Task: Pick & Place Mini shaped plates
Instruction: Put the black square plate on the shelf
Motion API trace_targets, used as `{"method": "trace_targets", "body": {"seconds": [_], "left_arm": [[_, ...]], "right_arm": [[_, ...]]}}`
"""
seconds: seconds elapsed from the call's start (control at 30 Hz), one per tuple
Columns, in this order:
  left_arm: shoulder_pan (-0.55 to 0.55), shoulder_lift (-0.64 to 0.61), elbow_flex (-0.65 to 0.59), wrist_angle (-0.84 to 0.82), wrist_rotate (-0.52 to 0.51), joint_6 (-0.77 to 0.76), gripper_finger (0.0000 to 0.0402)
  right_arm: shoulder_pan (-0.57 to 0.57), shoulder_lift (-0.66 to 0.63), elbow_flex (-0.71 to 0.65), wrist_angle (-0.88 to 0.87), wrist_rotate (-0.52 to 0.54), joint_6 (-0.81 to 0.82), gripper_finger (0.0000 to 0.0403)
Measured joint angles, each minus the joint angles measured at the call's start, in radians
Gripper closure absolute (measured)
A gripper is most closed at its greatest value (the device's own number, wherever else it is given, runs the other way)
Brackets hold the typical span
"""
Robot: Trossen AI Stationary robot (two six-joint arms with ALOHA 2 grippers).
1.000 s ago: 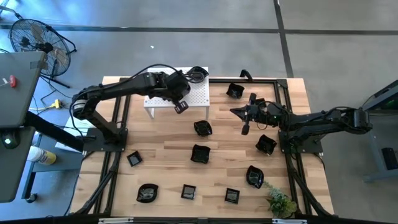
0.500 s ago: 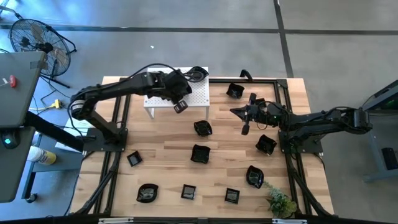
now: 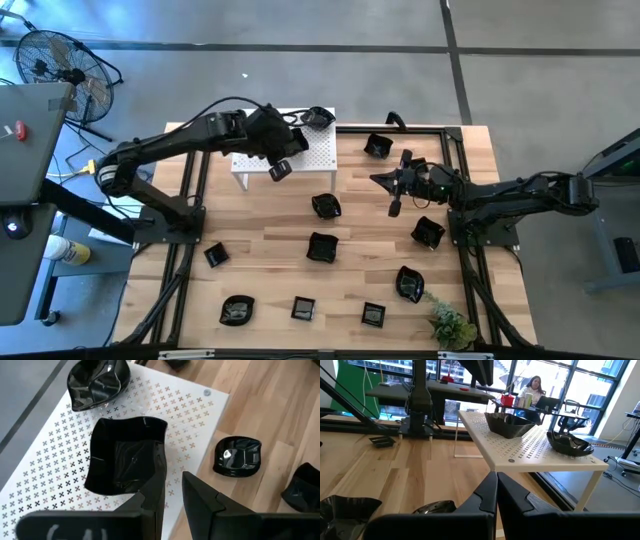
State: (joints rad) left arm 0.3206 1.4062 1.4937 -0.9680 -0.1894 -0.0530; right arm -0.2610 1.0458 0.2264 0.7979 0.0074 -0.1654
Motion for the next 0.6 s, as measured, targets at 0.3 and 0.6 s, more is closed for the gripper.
{"method": "trace_targets", "body": {"seconds": [0.3, 0.6], "left_arm": [[0.000, -0.050, -0.052, 0.110, 0.054, 0.055, 0.0377], [-0.016, -0.164, -0.240, 0.342, 0.098, 0.110, 0.0399]], "right_arm": [[0.000, 0.000, 0.000, 0.000, -0.013, 0.000, 0.0400], [0.000, 0.000, 0.000, 0.000, -0.014, 0.000, 0.0400]]}}
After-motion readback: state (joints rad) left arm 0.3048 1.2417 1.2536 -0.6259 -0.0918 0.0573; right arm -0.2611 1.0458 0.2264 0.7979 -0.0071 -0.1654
